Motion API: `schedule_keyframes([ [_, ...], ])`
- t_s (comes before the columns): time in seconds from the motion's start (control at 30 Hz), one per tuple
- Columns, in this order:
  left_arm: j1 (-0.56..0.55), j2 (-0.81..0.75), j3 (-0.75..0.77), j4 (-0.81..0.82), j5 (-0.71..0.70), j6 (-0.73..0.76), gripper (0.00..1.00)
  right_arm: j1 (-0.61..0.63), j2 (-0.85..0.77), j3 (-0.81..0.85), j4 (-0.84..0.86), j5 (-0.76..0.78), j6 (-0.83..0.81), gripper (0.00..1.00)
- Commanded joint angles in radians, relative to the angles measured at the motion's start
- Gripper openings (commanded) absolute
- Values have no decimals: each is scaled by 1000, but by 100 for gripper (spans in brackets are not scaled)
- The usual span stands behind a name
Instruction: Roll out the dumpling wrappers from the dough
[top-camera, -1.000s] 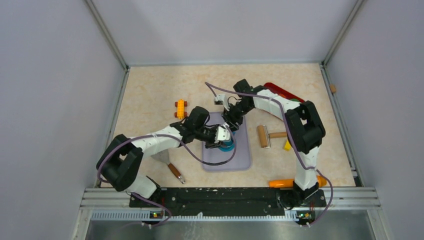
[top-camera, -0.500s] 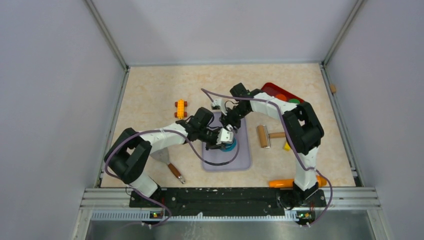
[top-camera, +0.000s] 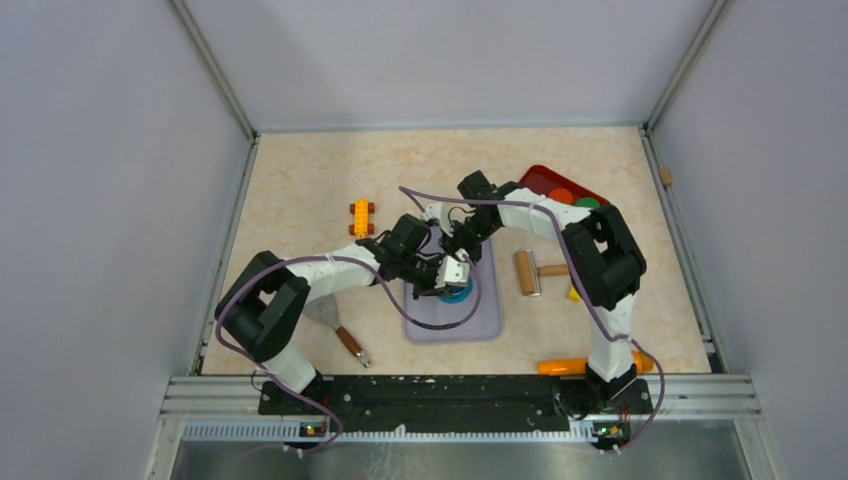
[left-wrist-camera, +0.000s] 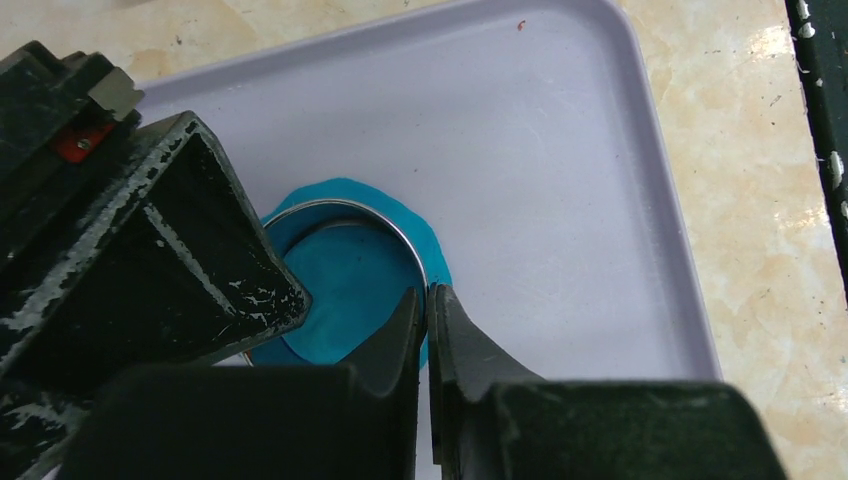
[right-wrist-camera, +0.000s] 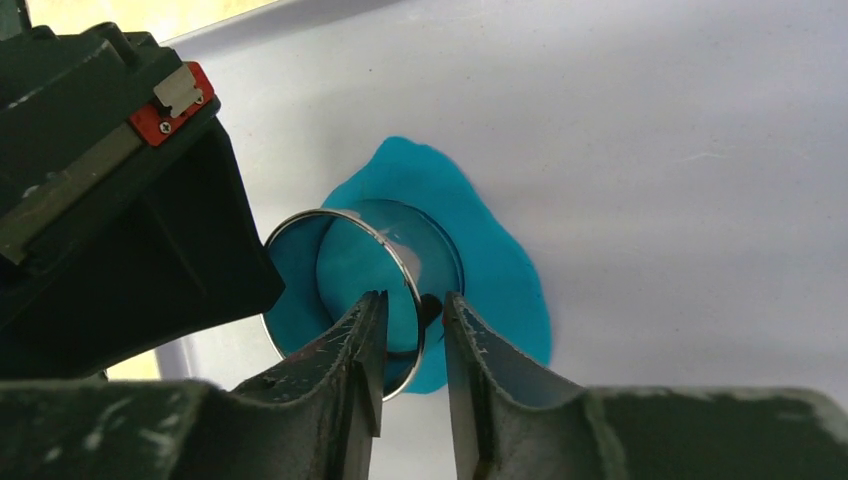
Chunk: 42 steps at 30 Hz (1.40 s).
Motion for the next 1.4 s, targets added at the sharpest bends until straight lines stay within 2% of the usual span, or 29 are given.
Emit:
schedule_keyframes([
  [0.0,-4,15,32,-19,4,10,5,16,12,-9,7,-5,-32,27],
  [0.07,-5,22,35,-26,3,10,0,18,9,-17,8,-1,-35,24],
  [0.43,-5,40,27,-35,-10,-7,0,25,-5,-58,46,31,-16,0],
  [0.7,-4,54,15,-60,-27,8,0,30,-30,-100,88,60,6,0],
  [1.03,-5,86,8,-97,-53,40,0,61,-142,-234,274,149,58,0],
  [1.37,-2,123,53,-124,-80,13,0,71,-140,-235,213,178,147,0],
])
